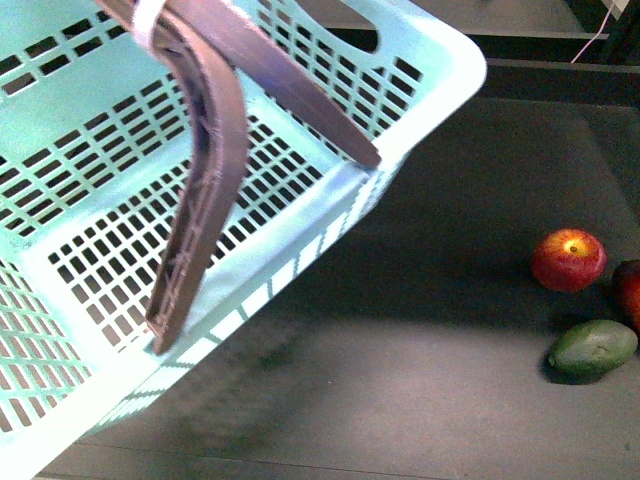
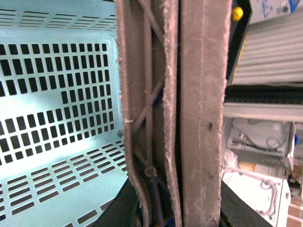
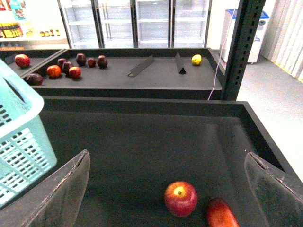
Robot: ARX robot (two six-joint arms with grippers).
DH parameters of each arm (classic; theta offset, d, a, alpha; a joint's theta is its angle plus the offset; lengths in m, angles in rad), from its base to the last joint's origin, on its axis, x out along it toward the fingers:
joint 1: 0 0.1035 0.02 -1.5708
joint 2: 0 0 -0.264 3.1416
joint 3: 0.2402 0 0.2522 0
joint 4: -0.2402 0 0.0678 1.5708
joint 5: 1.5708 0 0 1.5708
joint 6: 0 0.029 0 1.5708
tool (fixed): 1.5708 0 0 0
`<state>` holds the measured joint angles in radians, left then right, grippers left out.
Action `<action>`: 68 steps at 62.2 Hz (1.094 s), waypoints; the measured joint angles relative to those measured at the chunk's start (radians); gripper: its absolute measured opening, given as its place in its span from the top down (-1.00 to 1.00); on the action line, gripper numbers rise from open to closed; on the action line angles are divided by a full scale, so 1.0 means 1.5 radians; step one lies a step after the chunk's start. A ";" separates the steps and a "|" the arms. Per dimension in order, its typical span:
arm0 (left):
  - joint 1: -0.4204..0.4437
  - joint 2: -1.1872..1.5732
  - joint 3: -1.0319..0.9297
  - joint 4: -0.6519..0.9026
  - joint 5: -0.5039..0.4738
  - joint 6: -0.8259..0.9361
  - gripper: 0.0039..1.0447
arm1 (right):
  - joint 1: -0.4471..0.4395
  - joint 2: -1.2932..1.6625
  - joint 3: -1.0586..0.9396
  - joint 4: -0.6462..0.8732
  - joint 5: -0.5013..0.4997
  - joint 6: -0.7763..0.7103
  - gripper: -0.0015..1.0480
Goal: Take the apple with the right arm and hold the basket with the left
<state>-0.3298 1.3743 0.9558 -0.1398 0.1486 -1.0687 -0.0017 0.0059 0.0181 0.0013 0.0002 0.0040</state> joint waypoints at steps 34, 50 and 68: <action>-0.200 0.004 0.053 -0.016 -0.028 0.052 0.65 | 0.000 0.000 0.000 0.000 0.000 0.000 -0.83; -0.199 0.004 0.053 -0.016 -0.037 0.058 0.66 | 0.000 0.000 0.000 0.000 0.000 0.000 -0.83; -0.199 0.004 0.053 -0.016 -0.033 0.059 0.66 | 0.000 0.000 0.000 0.000 0.000 0.000 -0.83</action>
<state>-0.6281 1.3804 1.0359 -0.1635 0.0998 -0.9806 -0.0017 0.0059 0.0181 0.0013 0.0002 0.0040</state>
